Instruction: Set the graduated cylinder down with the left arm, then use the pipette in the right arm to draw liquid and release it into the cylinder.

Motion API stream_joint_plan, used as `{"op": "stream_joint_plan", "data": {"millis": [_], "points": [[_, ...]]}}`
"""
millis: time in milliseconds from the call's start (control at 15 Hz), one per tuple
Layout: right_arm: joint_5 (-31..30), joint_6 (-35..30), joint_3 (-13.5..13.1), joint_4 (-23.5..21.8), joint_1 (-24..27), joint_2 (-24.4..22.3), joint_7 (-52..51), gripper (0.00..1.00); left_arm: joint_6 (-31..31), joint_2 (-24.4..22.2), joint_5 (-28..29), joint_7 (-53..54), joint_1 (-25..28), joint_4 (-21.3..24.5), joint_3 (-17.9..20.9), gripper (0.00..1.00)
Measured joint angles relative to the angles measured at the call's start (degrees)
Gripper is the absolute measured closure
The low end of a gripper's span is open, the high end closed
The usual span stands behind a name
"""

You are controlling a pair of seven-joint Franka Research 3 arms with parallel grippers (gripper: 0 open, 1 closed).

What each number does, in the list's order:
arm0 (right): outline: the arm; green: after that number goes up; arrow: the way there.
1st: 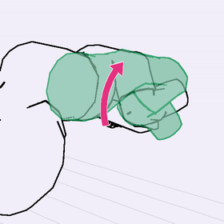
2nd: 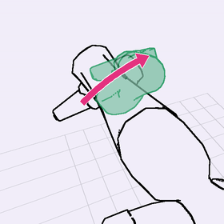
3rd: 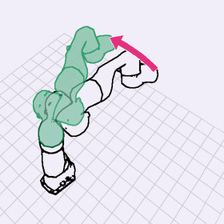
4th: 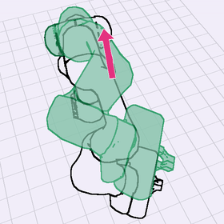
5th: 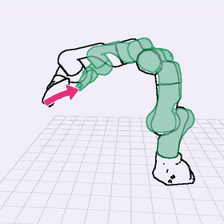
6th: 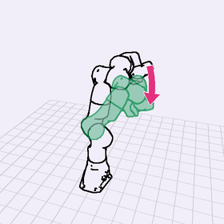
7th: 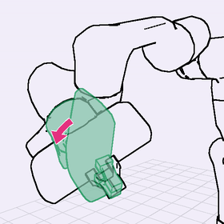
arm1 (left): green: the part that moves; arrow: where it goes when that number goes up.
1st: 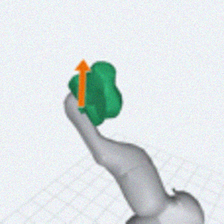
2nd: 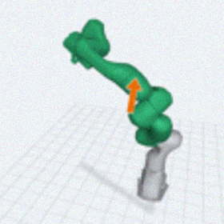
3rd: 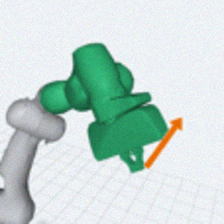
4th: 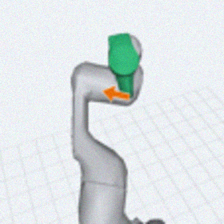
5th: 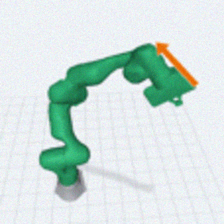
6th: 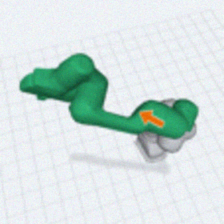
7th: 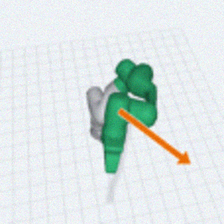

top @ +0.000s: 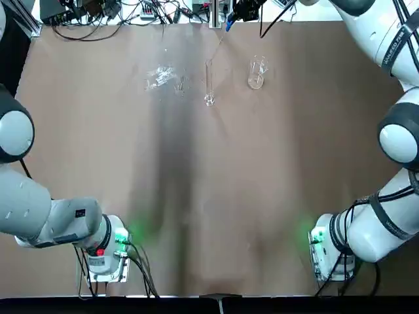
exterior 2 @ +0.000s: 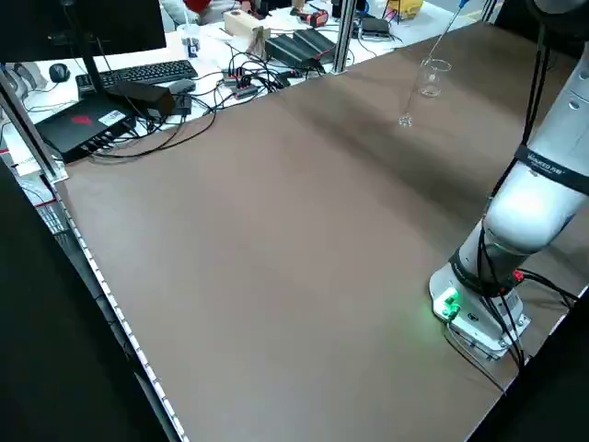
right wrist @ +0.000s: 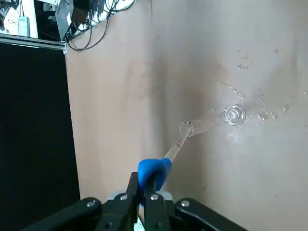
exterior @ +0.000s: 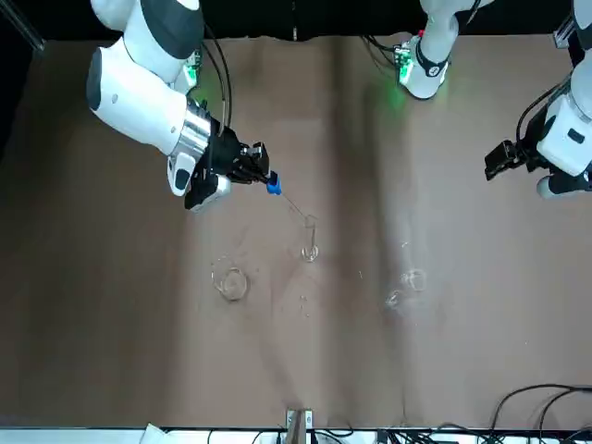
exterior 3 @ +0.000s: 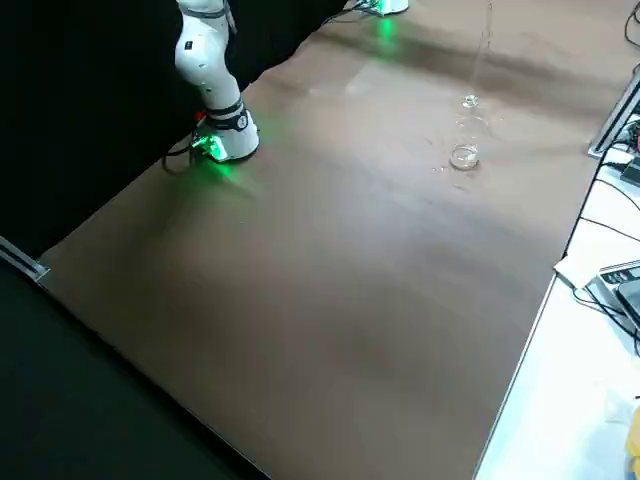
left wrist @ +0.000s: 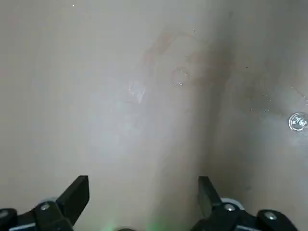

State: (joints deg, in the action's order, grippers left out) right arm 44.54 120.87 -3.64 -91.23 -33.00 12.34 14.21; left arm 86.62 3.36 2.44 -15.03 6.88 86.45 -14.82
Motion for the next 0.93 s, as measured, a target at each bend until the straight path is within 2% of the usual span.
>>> {"op": "stream_joint_plan", "data": {"millis": [933], "points": [[0.0, -2.0, -0.6, 0.3, 0.5, -0.6, 0.0, 0.93, 0.0, 0.0, 0.0, 0.0, 0.1, 0.0, 0.1, 0.0]]}}
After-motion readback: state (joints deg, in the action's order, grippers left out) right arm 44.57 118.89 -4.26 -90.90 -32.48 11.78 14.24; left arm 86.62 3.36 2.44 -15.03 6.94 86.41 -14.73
